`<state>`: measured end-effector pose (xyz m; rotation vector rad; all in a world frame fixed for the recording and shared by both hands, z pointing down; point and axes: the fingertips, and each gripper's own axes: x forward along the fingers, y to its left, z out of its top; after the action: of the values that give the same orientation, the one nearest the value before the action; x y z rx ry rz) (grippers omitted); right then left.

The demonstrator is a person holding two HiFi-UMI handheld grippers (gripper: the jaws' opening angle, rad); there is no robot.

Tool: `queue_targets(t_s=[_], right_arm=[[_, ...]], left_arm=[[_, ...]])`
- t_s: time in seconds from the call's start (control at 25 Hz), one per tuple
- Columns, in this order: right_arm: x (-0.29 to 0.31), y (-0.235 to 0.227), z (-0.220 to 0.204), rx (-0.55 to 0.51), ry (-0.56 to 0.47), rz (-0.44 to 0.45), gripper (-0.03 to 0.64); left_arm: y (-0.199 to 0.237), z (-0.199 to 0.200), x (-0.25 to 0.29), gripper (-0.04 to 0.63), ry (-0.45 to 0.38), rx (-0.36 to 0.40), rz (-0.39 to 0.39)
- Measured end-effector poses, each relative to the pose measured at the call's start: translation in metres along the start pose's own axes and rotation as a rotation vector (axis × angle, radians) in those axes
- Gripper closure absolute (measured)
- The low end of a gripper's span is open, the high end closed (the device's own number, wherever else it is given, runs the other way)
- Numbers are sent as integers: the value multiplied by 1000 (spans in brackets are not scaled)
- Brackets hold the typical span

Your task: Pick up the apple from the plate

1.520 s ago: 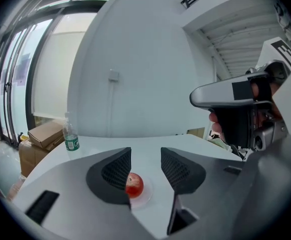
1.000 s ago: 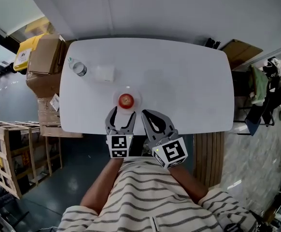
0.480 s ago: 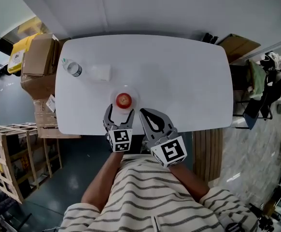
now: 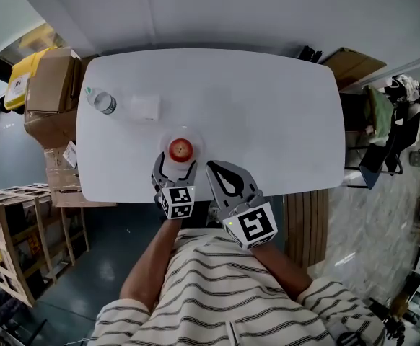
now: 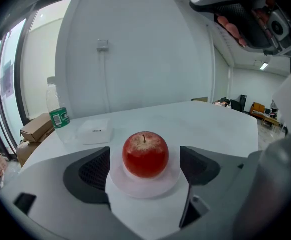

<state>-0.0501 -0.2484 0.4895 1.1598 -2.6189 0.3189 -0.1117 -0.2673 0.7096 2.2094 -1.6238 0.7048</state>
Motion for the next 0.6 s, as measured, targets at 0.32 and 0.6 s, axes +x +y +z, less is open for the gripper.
queue_targets(t_s=[0.32, 0.6], right_arm=[[1, -5, -3, -10, 14, -10, 604], [0, -8, -5, -9, 17, -20, 604]], left_arm=[[2, -14, 17, 179, 20, 3, 20], [2, -15, 26, 179, 21, 6, 12]])
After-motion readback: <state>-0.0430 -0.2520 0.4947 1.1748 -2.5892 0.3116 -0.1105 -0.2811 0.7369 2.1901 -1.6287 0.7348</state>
